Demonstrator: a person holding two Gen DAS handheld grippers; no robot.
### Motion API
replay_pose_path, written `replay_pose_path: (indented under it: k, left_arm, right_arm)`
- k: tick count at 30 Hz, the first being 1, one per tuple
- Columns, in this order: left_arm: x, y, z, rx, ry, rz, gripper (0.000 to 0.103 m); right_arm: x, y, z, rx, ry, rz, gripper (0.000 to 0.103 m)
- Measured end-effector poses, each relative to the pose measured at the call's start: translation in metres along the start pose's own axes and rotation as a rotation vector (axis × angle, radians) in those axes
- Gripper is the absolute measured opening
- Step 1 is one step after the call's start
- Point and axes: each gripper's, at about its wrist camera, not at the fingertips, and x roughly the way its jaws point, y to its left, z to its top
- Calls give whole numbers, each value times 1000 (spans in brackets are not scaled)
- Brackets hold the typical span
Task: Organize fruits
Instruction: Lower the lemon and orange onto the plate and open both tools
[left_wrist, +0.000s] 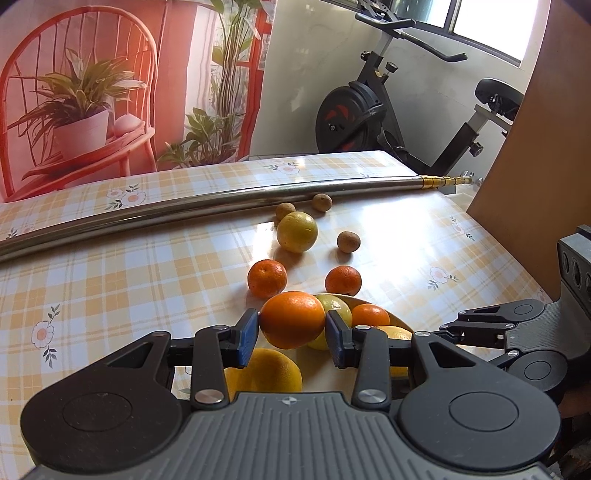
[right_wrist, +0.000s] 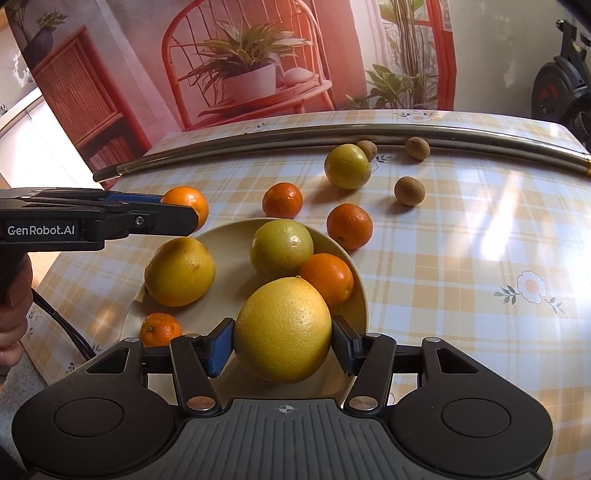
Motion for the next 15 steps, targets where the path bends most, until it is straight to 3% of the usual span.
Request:
replay_pose_path:
  k: [15]
  left_arm:
    - [24, 4, 3, 42, 70, 18, 42]
  right_arm:
    - [-1, -6, -4, 22, -5, -26, 52]
